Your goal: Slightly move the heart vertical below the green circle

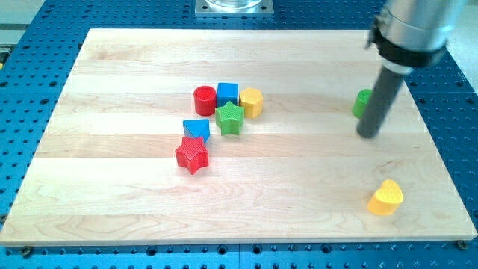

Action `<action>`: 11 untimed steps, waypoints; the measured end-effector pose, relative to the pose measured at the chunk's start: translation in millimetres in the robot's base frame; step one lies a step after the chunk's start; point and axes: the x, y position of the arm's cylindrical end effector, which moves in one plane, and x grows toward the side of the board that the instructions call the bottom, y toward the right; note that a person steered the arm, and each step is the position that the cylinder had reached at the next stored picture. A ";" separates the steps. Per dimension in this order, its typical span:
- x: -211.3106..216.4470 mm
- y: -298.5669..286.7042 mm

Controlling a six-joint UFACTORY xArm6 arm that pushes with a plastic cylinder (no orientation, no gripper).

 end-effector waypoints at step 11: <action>59.7 -39.8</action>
